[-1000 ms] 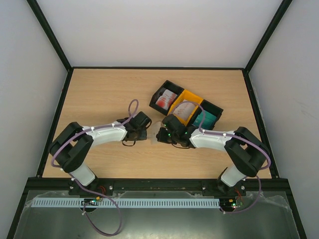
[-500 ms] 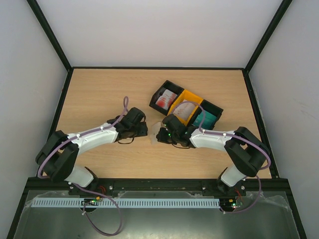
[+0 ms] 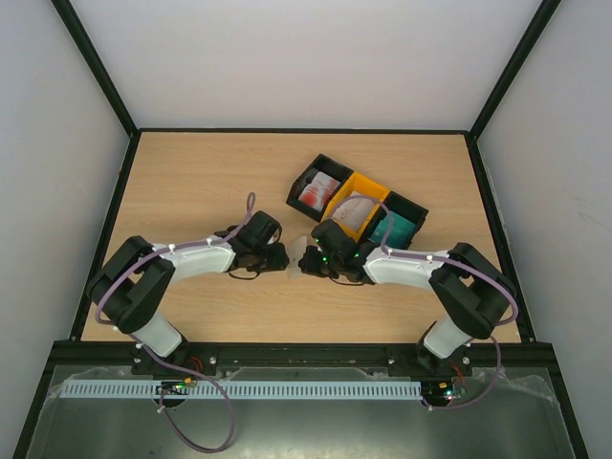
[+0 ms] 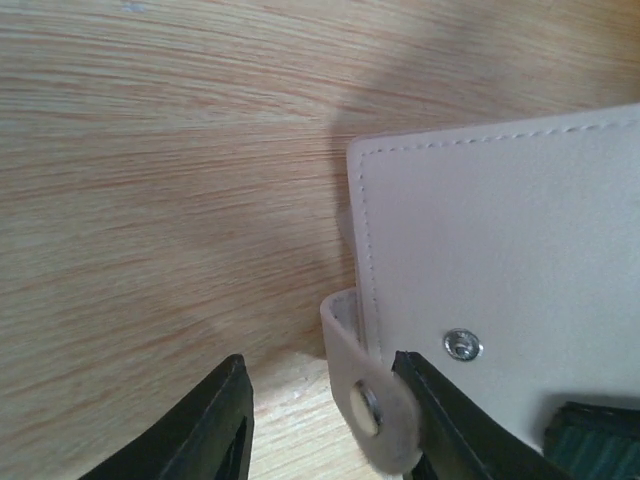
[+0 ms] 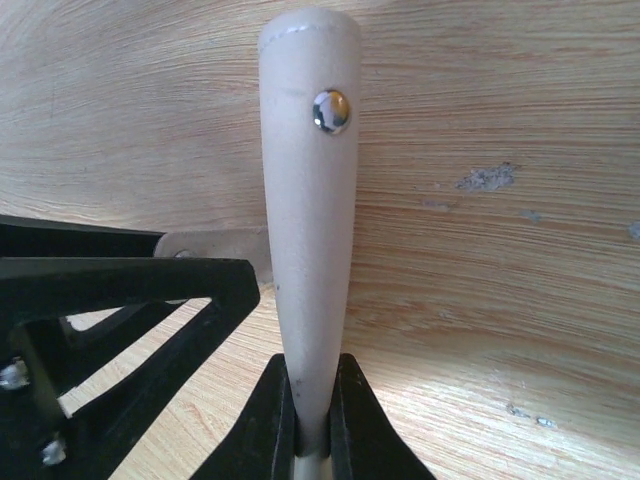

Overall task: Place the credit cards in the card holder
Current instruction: Open the card holder at the center of the board.

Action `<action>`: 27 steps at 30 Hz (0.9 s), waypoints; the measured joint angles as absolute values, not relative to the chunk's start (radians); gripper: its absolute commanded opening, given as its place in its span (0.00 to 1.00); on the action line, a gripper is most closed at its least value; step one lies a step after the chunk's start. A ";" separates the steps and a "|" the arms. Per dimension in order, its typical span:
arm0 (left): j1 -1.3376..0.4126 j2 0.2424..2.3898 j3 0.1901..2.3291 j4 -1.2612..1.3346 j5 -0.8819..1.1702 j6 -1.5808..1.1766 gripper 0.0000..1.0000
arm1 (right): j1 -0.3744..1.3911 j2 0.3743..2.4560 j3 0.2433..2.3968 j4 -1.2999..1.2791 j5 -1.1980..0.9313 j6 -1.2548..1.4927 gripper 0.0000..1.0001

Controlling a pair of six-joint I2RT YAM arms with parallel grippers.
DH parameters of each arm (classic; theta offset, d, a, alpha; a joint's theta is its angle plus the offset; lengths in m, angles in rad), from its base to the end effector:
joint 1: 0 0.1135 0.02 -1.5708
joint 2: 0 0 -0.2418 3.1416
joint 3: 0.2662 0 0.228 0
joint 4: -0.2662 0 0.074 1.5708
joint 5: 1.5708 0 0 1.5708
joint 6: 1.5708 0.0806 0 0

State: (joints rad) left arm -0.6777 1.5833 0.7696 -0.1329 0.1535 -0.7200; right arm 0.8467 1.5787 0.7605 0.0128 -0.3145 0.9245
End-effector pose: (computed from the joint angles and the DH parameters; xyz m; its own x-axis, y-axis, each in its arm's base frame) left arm 0.2318 -0.2024 0.1119 -0.9297 -0.0882 -0.3576 0.1014 0.8721 -0.4787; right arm 0.1936 0.2565 0.1271 -0.9697 0.0494 -0.2392 -0.1331 0.7139 0.6874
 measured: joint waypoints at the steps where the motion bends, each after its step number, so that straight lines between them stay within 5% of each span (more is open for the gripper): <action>1: -0.677 1.595 0.772 -0.133 0.157 -0.715 0.34 | 0.847 1.580 0.760 0.013 -0.315 0.925 0.02; 11: -0.624 1.620 0.803 -0.143 0.183 -0.670 0.03 | 0.847 1.580 0.756 0.020 -0.314 0.923 0.05; 18: -0.612 1.593 0.815 -0.170 0.223 -0.625 0.03 | 0.847 1.578 0.757 -0.009 -0.265 0.906 0.47; 27: -0.612 1.462 0.869 -0.243 0.319 -0.584 0.02 | 0.847 1.517 0.776 -0.117 -0.187 0.857 0.67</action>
State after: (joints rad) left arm -0.6121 1.4620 0.8692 -0.2432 0.3195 -0.5842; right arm 0.8467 1.5169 0.7757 -0.1165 -0.1867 0.8566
